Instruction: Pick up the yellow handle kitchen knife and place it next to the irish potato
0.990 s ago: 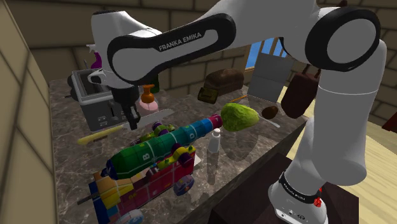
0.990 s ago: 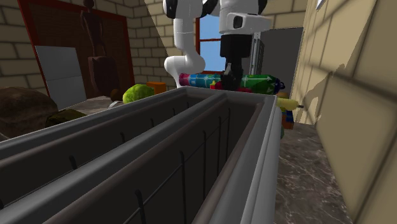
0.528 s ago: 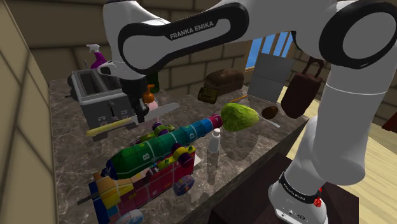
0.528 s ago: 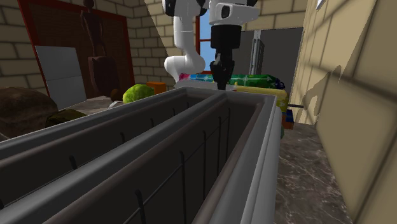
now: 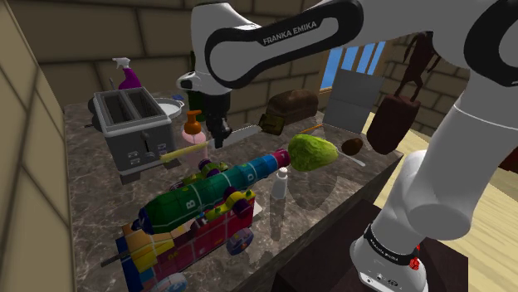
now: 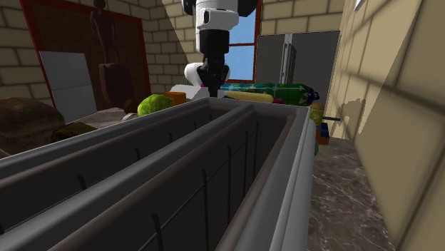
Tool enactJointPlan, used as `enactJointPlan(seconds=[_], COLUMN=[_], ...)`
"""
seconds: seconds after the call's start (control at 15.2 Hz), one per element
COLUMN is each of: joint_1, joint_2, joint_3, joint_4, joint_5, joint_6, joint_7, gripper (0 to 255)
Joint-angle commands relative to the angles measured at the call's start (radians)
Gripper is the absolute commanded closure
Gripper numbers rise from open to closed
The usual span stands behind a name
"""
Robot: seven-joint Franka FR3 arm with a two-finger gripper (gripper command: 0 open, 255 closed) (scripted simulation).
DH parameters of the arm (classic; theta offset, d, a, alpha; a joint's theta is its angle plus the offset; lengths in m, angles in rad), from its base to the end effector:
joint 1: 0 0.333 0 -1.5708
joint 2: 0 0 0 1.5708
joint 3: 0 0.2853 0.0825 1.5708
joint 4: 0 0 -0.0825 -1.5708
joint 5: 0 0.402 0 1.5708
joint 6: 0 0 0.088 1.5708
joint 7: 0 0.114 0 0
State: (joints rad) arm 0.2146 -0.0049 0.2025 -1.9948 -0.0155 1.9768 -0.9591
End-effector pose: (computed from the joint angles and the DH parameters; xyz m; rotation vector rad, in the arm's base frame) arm 0.5201 0.2293 0.4153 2.4119 1.9955 -0.0263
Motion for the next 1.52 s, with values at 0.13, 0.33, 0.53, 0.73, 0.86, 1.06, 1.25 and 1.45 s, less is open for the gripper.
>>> enactJointPlan(seconds=[0.13, 0.33, 0.53, 0.73, 0.86, 1.06, 1.25, 1.45], joint_1=[-0.04, -0.068, -0.097, -0.127, -0.147, -0.179, -0.213, -0.246], joint_2=[-0.094, -0.155, -0.21, -0.257, -0.284, -0.317, -0.34, -0.355], joint_3=[-0.044, -0.082, -0.124, -0.169, -0.2, -0.248, -0.298, -0.349], joint_4=[-0.113, -0.182, -0.24, -0.289, -0.315, -0.347, -0.368, -0.379], joint_5=[0.015, 0.018, 0.015, 0.005, -0.004, -0.021, -0.041, -0.063], joint_6=[0.022, 0.03, 0.035, 0.037, 0.038, 0.038, 0.038, 0.038], joint_7=[-0.092, -0.161, -0.23, -0.3, -0.346, -0.416, -0.487, -0.559], gripper=[255, 255, 255, 255, 255, 255, 255, 255])
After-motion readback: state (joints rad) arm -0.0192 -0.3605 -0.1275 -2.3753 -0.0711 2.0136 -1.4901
